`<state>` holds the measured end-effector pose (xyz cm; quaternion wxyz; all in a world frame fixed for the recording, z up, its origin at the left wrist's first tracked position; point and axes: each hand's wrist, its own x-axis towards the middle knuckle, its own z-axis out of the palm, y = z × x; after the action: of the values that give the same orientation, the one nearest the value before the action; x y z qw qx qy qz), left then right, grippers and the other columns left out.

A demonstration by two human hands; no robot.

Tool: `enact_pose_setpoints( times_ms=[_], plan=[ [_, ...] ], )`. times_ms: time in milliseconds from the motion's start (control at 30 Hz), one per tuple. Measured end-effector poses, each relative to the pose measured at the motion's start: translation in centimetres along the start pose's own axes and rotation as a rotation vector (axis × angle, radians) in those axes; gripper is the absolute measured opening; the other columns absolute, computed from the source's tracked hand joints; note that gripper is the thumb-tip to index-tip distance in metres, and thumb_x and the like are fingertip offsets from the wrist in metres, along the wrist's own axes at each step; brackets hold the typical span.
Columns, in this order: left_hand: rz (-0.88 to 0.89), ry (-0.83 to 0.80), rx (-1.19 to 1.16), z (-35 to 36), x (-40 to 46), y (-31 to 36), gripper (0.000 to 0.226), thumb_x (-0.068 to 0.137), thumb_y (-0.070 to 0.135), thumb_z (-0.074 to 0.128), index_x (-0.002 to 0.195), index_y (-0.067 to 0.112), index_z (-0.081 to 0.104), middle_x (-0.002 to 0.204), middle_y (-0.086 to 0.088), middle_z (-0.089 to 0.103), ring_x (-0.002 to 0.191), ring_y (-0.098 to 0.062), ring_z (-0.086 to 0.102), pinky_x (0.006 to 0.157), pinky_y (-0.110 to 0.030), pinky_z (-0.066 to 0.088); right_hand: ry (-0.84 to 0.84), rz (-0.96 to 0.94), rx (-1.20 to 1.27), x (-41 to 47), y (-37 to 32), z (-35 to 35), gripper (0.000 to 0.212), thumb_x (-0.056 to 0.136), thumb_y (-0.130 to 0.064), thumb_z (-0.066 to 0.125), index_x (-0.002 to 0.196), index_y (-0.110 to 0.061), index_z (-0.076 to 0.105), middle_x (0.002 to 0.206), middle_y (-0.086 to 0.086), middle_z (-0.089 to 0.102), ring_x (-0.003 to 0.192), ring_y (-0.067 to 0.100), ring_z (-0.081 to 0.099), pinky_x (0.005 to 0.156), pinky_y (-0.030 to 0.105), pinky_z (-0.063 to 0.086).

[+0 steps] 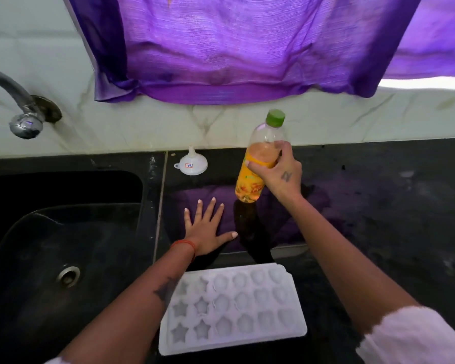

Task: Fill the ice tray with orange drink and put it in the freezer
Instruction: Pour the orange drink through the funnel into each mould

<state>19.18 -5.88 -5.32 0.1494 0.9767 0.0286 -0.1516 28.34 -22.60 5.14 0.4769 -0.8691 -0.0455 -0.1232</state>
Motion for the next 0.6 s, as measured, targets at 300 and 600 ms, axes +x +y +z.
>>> enact_pose_setpoints(
  times_ms=[300, 600],
  plan=[
    [0.260, 0.230, -0.748, -4.7, -4.6, 6.2, 0.085, 0.070, 0.034, 0.079, 0.142, 0.027, 0.034, 0.141, 0.004, 0.048, 0.123, -0.013, 0.051, 0.100, -0.033, 0.045, -0.032, 0.012, -0.101, -9.3, 0.3, -4.8, 0.060, 0.057, -0.054, 0.076, 0.103, -0.028, 0.047, 0.091, -0.004, 0.069, 0.085, 0.021, 0.067, 0.077, 0.043, 0.054],
    [0.287, 0.211, -0.937, -6.4, -7.1, 10.1, 0.089, 0.070, 0.018, 0.081, 0.142, 0.025, 0.030, 0.132, 0.004, 0.054, 0.120, -0.018, 0.054, 0.099, -0.045, 0.048, -0.378, 0.023, -0.111, -8.0, -2.0, -9.9, 0.105, 0.060, -0.068, 0.067, 0.144, -0.021, 0.025, 0.133, 0.007, 0.054, 0.115, 0.024, 0.056, 0.094, 0.039, 0.047]
  ],
)
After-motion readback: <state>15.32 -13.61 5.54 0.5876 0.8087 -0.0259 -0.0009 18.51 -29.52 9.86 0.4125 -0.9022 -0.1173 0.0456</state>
